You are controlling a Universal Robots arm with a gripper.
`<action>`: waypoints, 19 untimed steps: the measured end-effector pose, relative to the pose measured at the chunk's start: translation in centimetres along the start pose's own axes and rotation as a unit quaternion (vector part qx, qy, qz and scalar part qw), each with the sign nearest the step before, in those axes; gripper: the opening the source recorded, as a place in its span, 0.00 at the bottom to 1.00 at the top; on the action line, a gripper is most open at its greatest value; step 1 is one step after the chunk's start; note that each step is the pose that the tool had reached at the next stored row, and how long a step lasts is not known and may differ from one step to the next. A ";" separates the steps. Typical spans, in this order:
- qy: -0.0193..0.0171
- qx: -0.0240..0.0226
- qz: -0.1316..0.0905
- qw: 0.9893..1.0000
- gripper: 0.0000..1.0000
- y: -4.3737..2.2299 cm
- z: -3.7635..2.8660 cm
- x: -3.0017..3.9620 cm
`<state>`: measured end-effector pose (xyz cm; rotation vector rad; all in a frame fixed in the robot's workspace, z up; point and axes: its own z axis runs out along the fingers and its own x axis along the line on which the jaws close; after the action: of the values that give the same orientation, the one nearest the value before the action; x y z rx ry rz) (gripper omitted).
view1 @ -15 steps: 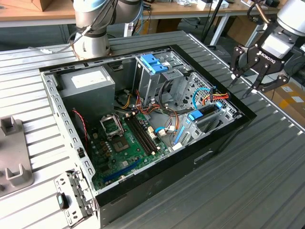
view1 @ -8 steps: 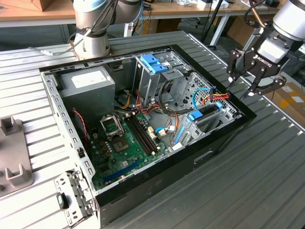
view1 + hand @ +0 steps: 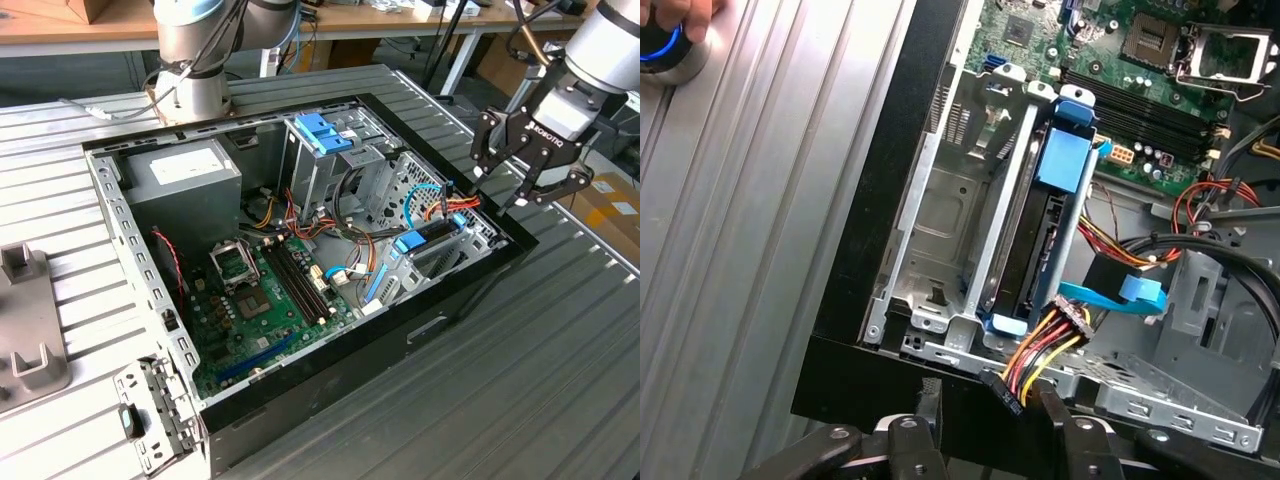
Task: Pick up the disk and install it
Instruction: 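Insert the first disk wire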
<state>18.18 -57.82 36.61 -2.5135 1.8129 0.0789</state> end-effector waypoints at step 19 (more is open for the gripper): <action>-0.012 0.003 -0.010 1.000 0.48 0.33 0.10 0.25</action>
<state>17.95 -58.16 36.49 -2.5157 1.7753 0.1013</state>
